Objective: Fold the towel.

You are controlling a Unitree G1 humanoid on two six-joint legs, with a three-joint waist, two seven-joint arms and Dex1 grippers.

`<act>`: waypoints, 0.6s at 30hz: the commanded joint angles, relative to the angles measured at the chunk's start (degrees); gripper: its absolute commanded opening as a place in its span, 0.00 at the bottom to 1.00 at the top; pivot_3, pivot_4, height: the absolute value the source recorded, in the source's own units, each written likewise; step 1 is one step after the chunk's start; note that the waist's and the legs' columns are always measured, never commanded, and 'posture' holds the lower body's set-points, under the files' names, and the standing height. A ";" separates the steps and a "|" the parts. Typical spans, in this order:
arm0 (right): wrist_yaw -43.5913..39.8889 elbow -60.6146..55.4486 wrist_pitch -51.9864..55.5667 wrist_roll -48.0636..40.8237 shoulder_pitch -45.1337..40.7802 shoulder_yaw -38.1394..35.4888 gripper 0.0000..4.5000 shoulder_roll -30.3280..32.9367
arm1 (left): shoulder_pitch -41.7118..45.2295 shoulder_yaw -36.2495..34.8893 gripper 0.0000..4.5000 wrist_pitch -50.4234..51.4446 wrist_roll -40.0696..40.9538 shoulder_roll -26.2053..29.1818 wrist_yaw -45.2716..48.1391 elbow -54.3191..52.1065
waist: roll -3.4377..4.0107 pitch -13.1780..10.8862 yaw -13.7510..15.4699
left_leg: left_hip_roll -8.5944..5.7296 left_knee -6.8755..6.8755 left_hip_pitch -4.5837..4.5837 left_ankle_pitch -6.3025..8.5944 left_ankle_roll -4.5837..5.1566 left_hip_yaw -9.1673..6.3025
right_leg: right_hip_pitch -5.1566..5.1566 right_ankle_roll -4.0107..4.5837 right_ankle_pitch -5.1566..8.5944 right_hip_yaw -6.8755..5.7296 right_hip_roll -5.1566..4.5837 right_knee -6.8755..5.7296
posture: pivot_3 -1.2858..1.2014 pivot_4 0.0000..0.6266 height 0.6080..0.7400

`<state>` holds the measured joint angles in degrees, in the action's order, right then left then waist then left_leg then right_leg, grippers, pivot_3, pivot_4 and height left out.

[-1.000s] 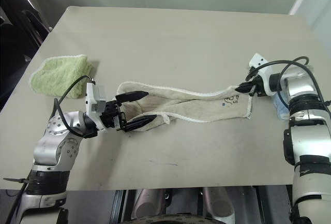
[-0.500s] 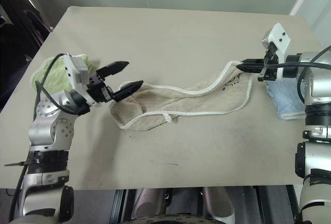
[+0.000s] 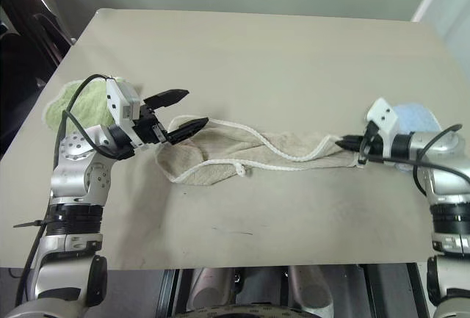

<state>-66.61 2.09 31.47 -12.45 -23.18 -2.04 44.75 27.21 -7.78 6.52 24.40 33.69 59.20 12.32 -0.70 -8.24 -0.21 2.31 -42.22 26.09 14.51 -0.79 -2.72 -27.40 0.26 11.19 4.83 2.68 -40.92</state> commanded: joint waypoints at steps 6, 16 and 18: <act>1.82 -3.25 -1.12 -1.12 0.17 -0.57 0.46 2.46 | 0.66 0.68 1.00 -1.41 -0.72 -0.31 0.90 -1.17 | 0.00 0.00 -0.12 | 0.00 -0.02 -0.06 -0.12 0.05 -0.03 | 0.08 -0.30 0.08 -0.01 0.01 0.00 | 0.52 0.24 0.68; -1.05 -0.08 -3.68 -0.25 -4.86 3.63 0.53 4.44 | -0.09 0.91 1.00 -1.99 -1.19 -0.89 1.00 -1.21 | 0.00 0.00 -0.09 | -0.01 -0.03 -0.02 -0.12 0.04 -0.02 | 0.06 -0.28 0.06 -0.01 0.01 0.00 | 0.52 0.24 0.68; -1.75 2.18 -3.90 0.22 -6.87 4.63 0.53 4.45 | -0.49 0.88 1.00 -2.13 -1.10 -0.95 1.01 -1.42 | 0.00 0.00 -0.10 | -0.01 -0.03 -0.03 -0.12 0.04 -0.03 | 0.06 -0.29 0.07 -0.01 0.01 0.00 | 0.52 0.24 0.68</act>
<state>-67.27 3.57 28.58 -12.55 -28.56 2.17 48.13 26.98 -6.45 5.41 23.21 32.62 59.97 12.32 -0.70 -8.24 -0.31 2.30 -42.25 26.06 14.38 -0.75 -2.75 -27.35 -0.03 11.26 4.81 2.69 -40.92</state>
